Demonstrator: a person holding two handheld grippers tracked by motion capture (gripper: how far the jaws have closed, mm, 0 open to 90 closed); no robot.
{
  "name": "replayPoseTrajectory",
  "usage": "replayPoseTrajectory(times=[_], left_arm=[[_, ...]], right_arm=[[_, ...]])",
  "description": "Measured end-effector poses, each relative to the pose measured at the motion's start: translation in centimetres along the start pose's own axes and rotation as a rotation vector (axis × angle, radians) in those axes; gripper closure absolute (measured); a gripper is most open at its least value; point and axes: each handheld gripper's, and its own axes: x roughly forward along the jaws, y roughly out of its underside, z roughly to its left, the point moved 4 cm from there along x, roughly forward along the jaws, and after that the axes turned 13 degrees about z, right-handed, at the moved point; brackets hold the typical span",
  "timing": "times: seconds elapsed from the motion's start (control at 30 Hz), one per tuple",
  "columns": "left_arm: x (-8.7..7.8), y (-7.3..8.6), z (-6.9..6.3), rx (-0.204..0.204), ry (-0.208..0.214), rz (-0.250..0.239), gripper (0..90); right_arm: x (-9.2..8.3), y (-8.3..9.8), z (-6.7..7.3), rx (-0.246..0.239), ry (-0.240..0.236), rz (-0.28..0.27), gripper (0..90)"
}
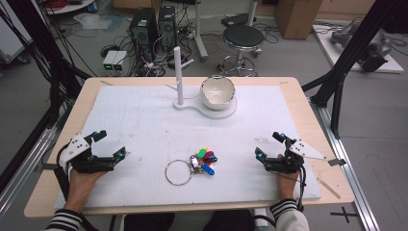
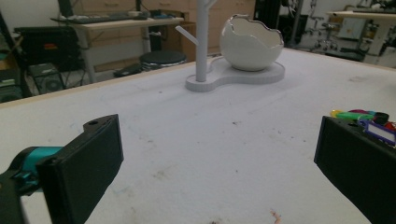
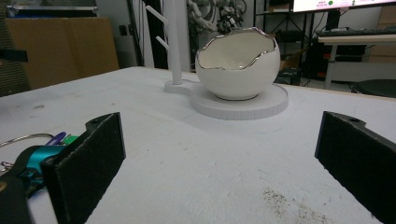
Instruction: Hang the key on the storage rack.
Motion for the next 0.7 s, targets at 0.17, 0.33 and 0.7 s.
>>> replayPoseTrajectory(times=[0.17, 0.33, 0.7], left_arm=[[0.6, -2.1, 0.2, 0.035, 0.056, 0.069, 1.7], [1.3, -4.3, -0.2, 0.09, 0.122, 0.157, 1.7], [3.8, -8.9, -2.6, 0.243, 0.259, 0.345, 1.7]], right_arm=[[0.0, 0.0, 0.0, 0.0, 0.0, 0.0, 1.2], [0.0, 0.0, 0.0, 0.001, -0.001, 0.0, 1.2], [0.0, 0.0, 0.0, -0.001, 0.002, 0.001, 1.2]])
